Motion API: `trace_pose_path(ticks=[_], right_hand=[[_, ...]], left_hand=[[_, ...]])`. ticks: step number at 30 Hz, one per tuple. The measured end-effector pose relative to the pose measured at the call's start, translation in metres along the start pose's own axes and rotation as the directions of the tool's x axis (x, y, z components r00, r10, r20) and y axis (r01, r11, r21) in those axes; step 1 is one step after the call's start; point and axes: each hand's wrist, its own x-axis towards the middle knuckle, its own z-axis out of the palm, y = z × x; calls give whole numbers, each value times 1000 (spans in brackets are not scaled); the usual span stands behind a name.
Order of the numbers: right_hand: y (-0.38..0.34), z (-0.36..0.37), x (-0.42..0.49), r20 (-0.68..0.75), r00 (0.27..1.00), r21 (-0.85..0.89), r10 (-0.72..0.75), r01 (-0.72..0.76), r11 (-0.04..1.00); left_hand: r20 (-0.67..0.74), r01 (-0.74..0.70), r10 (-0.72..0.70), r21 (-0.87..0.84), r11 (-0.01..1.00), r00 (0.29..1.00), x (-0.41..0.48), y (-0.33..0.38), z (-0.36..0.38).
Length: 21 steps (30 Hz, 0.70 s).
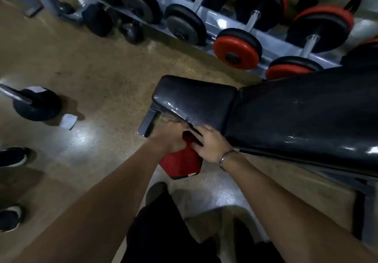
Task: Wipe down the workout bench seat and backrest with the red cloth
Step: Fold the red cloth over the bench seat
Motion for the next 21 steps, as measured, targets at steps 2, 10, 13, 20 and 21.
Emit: trace_pose_path(ticks=[2, 10, 13, 20, 21], right_hand=[[12, 9, 10, 75, 997, 12, 21, -22, 1000], [55, 40, 50, 151, 987, 153, 56, -79, 985], [59, 42, 55, 139, 989, 279, 56, -93, 956], [63, 35, 65, 99, 988, 659, 115, -152, 737], [63, 31, 65, 81, 988, 710, 131, -149, 688]], left_hand=[[71, 25, -24, -14, 1000, 997, 11, -3, 9], [312, 92, -88, 2, 996, 946, 51, -2, 10], [392, 96, -117, 74, 993, 912, 70, -4, 10], [373, 48, 67, -290, 956, 925, 89, -7, -5], [336, 53, 86, -384, 922, 938, 87, -8, -8]])
